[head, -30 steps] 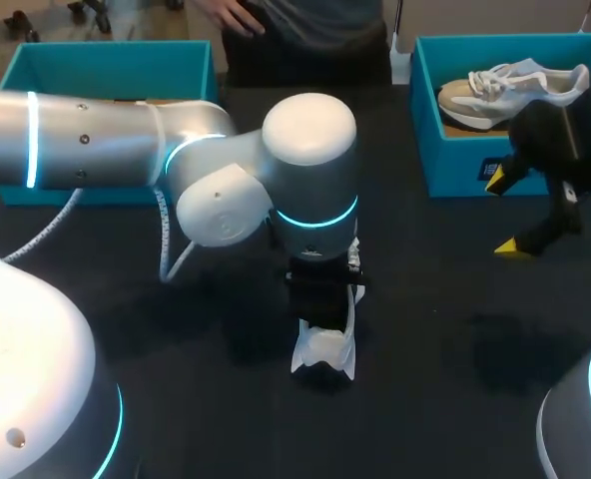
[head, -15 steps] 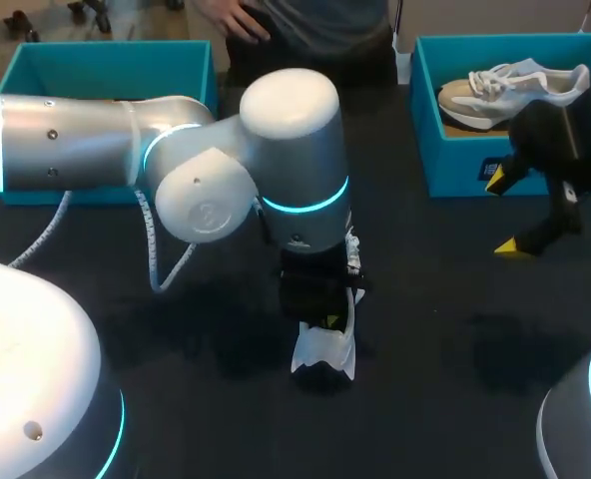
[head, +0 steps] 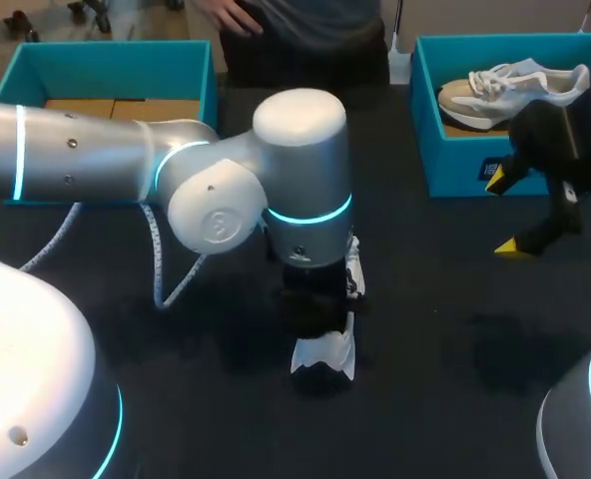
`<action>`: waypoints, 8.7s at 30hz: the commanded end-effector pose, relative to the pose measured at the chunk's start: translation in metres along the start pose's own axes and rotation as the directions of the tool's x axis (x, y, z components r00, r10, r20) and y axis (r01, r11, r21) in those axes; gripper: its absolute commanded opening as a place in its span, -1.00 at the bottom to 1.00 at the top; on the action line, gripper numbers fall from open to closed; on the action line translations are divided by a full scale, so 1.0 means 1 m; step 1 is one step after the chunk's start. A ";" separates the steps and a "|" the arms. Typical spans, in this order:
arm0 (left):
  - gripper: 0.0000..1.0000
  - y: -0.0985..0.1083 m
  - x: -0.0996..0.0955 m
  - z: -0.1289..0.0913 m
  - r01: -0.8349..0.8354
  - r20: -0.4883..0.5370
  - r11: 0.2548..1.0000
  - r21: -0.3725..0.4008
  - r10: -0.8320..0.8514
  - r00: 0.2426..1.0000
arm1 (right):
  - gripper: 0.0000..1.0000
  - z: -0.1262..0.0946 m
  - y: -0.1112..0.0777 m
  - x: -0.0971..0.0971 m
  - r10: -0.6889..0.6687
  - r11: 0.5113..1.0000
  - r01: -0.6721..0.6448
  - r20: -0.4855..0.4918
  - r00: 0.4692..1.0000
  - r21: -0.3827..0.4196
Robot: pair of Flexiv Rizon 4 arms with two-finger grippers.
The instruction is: Take the shoe out of the shoebox, open the shoe tongue, remove and reinsert the insole, then place the shoe into the shoebox
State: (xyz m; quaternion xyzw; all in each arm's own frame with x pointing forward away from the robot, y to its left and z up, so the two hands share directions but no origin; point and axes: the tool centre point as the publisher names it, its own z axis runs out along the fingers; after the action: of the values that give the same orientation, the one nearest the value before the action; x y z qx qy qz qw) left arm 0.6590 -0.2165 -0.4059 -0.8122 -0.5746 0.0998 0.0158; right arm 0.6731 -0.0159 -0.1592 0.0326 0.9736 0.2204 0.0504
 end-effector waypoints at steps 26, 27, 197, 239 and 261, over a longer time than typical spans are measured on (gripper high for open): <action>-1.00 0.078 0.020 0.043 0.100 -0.087 0.925 -0.368 -0.141 0.986 | 1.00 0.002 0.001 -0.002 0.001 1.000 -0.001 -0.002 1.000 0.004; -1.00 0.081 0.020 0.043 0.103 -0.082 0.921 -0.375 -0.143 0.986 | 1.00 0.002 0.001 -0.002 0.001 1.000 -0.001 -0.002 1.000 0.004; -1.00 0.045 0.003 -0.059 0.183 -0.024 0.874 -0.449 -0.217 0.976 | 1.00 0.002 0.001 -0.002 0.001 1.000 -0.001 -0.002 1.000 0.004; 1.00 0.080 0.020 -0.084 0.188 -0.028 0.900 -0.393 -0.216 0.976 | 1.00 0.002 0.001 -0.002 0.001 1.000 -0.001 -0.002 1.000 0.004; 0.00 0.121 0.019 -0.133 0.113 -0.049 0.899 -0.424 -0.148 0.988 | 1.00 0.002 0.001 -0.002 0.001 1.000 -0.001 -0.002 1.000 0.004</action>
State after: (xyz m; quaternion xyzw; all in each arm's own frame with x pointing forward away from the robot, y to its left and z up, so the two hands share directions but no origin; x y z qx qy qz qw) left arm 0.8000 -0.2272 -0.2963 -0.7579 -0.6360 -0.0607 -0.1320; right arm 0.6728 -0.0159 -0.1597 0.0328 0.9735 0.2207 0.0507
